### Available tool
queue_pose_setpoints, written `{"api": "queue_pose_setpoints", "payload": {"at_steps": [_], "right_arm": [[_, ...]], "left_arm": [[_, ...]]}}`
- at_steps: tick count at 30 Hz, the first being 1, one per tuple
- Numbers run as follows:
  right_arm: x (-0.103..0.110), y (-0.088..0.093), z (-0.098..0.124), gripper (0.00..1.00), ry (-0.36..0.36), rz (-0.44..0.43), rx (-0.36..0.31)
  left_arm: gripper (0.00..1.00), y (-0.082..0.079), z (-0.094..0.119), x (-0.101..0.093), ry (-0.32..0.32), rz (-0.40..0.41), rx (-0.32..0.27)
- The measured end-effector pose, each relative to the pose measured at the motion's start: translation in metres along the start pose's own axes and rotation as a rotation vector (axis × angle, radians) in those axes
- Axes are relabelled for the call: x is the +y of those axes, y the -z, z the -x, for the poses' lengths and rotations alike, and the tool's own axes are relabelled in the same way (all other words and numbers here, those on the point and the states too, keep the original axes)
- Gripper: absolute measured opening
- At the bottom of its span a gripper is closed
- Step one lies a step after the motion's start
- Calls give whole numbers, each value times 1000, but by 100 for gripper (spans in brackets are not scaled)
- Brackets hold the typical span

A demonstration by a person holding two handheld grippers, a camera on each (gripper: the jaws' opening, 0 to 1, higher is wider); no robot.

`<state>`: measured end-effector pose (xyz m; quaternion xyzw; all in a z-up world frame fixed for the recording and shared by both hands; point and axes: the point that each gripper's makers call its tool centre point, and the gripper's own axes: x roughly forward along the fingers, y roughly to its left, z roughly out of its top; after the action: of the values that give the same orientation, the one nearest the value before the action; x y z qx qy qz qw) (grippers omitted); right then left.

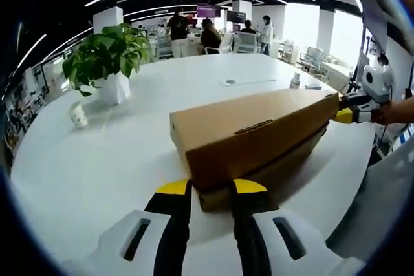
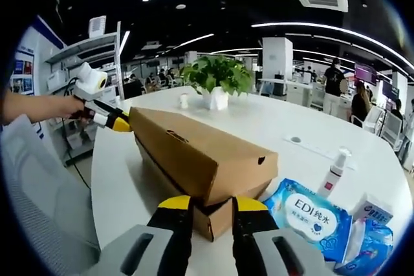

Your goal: Operate the shoe box by opening the lid, removing the specified soft item, and placing it in the target area until the item is outside and the box remains undamaged.

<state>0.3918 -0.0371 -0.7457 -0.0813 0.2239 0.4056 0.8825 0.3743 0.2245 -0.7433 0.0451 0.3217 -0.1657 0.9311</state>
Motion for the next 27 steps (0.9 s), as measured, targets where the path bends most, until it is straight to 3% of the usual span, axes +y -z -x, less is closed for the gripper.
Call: {"api": "queue_pose_setpoints", "payload": {"at_steps": [13,27], "right_arm": [[6,10,-4,24,-11,61,25],[6,21,-9,24,-10,69,56]], "left_arm": [[27,14,-6,-2,5,-53,45],[27,26,-15,-1,14,-39,65]]}}
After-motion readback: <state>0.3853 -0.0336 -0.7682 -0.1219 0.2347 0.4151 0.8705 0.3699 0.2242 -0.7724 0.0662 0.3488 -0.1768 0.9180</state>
